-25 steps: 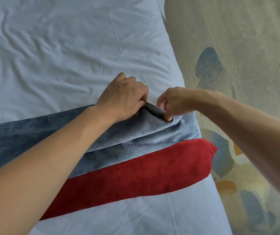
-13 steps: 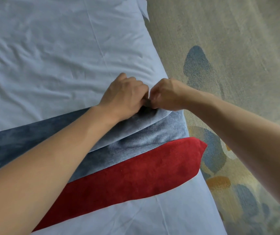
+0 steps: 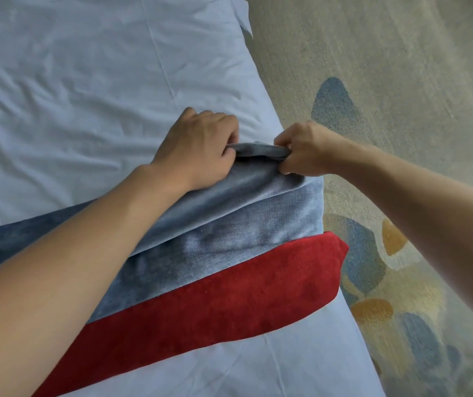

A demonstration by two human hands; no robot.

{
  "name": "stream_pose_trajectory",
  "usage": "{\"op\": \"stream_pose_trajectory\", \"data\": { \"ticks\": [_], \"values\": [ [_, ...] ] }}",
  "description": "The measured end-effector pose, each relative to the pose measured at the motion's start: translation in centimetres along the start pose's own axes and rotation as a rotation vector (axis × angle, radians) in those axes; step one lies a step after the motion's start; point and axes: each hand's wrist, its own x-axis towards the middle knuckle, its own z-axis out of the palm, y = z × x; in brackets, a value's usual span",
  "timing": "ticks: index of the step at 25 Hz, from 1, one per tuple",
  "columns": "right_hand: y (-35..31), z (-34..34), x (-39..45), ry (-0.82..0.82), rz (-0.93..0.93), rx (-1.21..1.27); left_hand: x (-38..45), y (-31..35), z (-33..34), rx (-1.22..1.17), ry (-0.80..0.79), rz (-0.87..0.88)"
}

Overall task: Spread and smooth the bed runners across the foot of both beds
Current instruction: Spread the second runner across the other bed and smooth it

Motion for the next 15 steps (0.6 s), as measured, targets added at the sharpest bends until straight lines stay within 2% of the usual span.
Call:
{"op": "stream_pose_trajectory", "data": {
  "ticks": [2, 4, 8, 10, 13, 15],
  "values": [
    [0.6, 0.0, -0.6, 0.006, 0.026, 0.234, 1.5, 1.2, 1.1, -0.055, -0.120, -0.038],
    [1.0, 0.0, -1.3, 0.003, 0.034, 0.366, 2.9, 2.9, 2.2, -0.083, -0.193, -0.054],
    [2.6, -0.5, -1.7, 0.092, 0.074, 0.610, 5.1, 2.9, 2.9, 0.128, -0.126, -0.041],
    [3.5, -1.0, -1.2, 0.115, 0.081, 0.517, 6.1, 1.6, 2.7, 0.165, -0.108, -0.101],
    [4.5, -1.0, -0.3, 0.121, 0.114, 0.329, 7.4, 1.8, 3.2, 0.169, -0.270, -0.077],
    [4.9, -0.2, -0.2, 0.154, 0.098, 0.222, 8.1, 3.4, 4.2, 0.049, -0.345, -0.059]
  ]
}}
